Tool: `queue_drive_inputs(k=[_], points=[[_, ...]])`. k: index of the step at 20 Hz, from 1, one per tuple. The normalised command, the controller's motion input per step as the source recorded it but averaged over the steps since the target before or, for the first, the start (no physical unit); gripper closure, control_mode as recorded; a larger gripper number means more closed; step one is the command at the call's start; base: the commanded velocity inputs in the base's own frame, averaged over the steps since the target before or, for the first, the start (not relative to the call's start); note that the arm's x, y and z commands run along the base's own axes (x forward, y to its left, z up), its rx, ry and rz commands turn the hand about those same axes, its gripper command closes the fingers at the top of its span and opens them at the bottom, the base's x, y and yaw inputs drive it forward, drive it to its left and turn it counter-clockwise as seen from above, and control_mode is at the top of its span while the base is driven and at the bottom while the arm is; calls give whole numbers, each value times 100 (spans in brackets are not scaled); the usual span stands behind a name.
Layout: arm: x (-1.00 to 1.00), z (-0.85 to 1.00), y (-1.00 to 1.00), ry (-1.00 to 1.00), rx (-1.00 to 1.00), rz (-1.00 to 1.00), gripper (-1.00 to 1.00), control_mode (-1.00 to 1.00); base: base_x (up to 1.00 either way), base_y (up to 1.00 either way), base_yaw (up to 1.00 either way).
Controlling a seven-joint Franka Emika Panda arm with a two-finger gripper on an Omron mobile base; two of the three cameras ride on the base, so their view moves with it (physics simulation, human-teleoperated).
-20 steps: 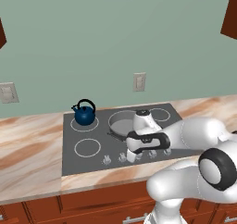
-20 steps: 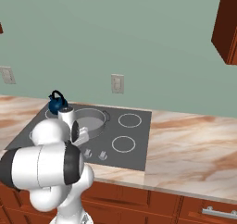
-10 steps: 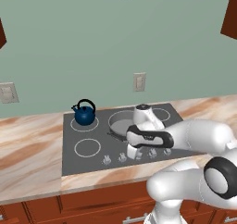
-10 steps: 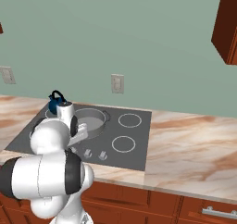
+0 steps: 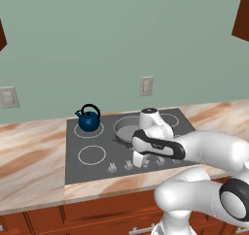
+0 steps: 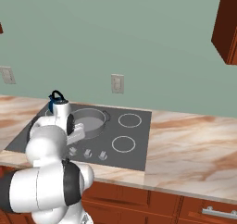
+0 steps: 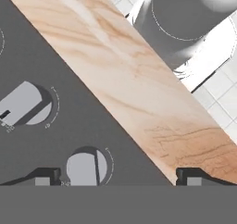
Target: Pick the kettle from the cabinet and place it on a stove burner. Then pick the pot from the counter and place it on another stove burner. Finally, turn both burners on.
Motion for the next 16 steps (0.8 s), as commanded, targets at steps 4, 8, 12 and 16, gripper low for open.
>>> queue_drive_inputs(k=[4, 8, 12, 16], points=[[-21, 22, 18, -1, -3, -15, -100, -100, 0, 0, 0], [-17, 16, 26, -1, -1, -19, -100, -100, 0, 0, 0], [-5, 4, 27, 0, 0, -20, -100, -100, 0, 0, 0], [4, 0, 29, 0, 0, -20, -100, -100, 0, 0, 0]])
